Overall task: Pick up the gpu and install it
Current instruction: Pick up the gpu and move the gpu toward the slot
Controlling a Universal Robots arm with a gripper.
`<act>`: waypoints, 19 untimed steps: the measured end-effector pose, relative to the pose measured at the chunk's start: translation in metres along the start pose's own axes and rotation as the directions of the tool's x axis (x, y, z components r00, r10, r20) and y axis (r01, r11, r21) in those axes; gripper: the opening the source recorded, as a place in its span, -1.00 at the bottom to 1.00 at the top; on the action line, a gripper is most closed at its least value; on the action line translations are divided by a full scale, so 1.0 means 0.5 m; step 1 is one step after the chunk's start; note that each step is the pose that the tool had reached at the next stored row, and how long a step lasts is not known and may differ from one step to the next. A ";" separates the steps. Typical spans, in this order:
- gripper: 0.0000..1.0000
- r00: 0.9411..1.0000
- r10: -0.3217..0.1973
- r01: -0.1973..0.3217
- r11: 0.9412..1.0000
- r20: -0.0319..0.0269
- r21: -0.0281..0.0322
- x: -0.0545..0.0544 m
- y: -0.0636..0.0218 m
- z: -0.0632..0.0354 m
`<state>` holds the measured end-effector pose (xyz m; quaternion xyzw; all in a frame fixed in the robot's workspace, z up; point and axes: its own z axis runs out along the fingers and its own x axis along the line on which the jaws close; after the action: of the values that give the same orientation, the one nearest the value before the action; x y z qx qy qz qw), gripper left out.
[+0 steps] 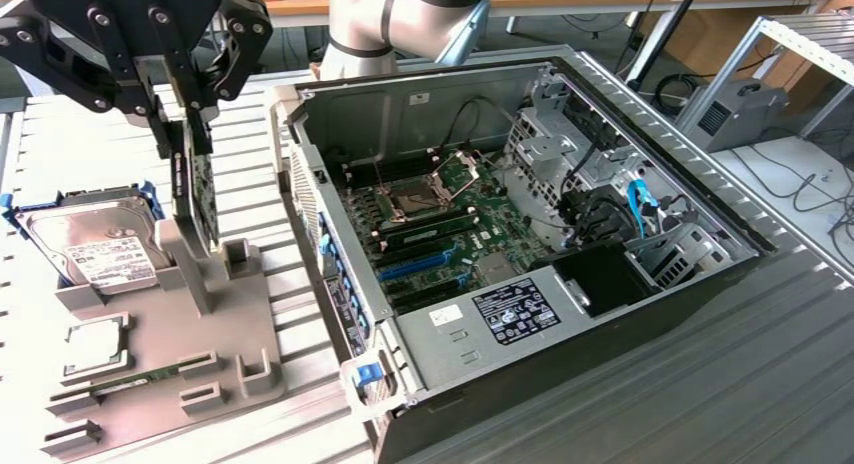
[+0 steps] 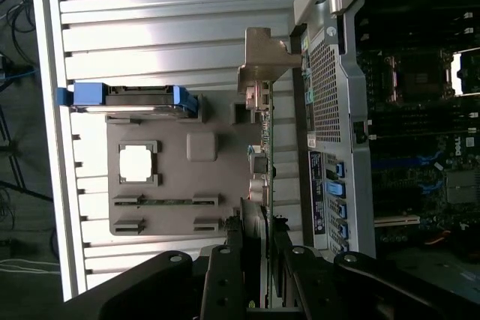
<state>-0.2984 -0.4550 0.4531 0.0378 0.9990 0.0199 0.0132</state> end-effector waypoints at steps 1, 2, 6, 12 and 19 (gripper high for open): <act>-0.48 1.000 0.000 0.000 1.000 0.000 0.000 0.000 0.000 0.000; -0.48 1.000 0.000 0.000 1.000 0.000 0.000 0.000 0.000 0.000; -0.48 1.000 0.000 0.000 1.000 0.000 0.000 -0.001 0.000 0.000; -0.48 1.000 0.000 0.000 1.000 0.000 0.000 -0.009 0.001 0.000; -0.48 1.000 0.000 0.000 1.000 0.000 0.000 -0.021 0.002 0.000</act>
<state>-0.2881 -0.4550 0.4531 0.0379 0.9990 0.0198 0.0132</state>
